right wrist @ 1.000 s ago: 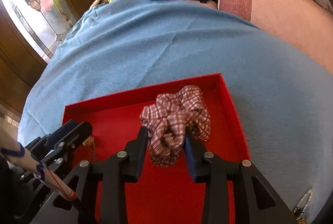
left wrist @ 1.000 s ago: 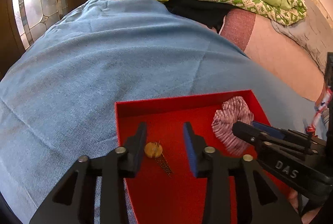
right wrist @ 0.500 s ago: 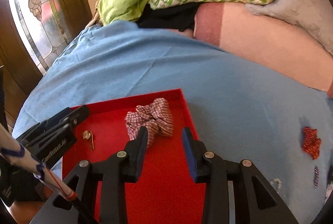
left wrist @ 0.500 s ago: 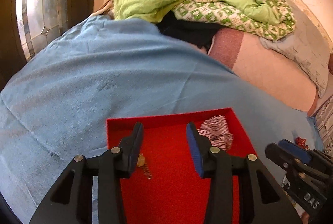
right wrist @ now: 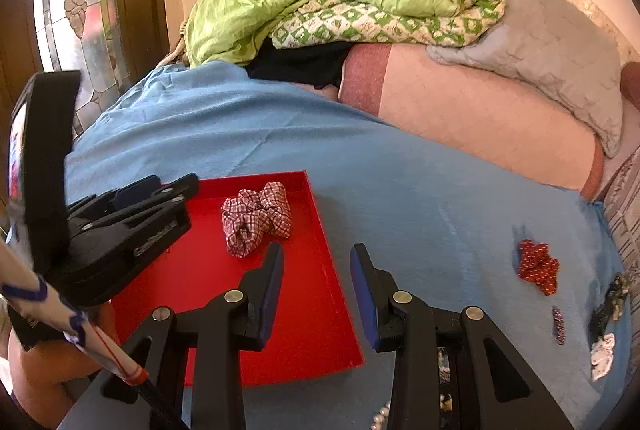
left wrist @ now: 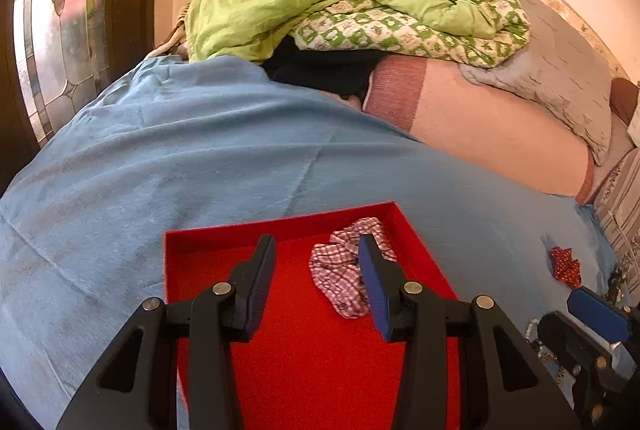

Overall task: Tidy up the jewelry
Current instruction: 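Move both open tools back to the jewelry pile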

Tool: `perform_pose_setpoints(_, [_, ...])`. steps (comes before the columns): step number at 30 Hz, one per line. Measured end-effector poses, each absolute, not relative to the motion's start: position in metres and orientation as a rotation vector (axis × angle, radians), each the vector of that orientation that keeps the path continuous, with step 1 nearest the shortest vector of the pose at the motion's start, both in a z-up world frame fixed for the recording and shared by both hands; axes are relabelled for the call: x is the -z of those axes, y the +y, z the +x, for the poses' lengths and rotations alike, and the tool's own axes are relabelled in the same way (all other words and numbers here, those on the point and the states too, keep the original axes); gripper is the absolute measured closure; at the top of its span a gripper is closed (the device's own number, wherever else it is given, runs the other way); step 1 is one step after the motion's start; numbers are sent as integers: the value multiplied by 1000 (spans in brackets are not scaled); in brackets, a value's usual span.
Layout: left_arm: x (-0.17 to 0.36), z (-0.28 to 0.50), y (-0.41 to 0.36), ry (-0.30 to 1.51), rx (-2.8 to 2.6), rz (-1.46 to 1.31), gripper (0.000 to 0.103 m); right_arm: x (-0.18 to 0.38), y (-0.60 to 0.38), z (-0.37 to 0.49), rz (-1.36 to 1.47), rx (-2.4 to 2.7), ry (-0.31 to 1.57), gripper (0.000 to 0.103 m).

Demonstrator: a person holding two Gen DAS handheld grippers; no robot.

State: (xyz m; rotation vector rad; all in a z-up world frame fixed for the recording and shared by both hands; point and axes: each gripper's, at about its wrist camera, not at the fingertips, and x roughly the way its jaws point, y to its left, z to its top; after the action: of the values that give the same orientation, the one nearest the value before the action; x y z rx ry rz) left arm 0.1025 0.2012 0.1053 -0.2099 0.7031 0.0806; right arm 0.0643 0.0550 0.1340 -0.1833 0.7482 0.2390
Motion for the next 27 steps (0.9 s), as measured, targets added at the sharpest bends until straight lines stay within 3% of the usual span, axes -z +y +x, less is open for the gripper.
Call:
perform_pose_setpoints(20, [-131, 60, 156, 656, -8, -130, 62, -155, 22, -3, -209, -187, 681, 63])
perform_pose_setpoints(27, [-132, 24, 124, 677, 152, -143, 62, -148, -42, -16, -97, -167, 694, 62])
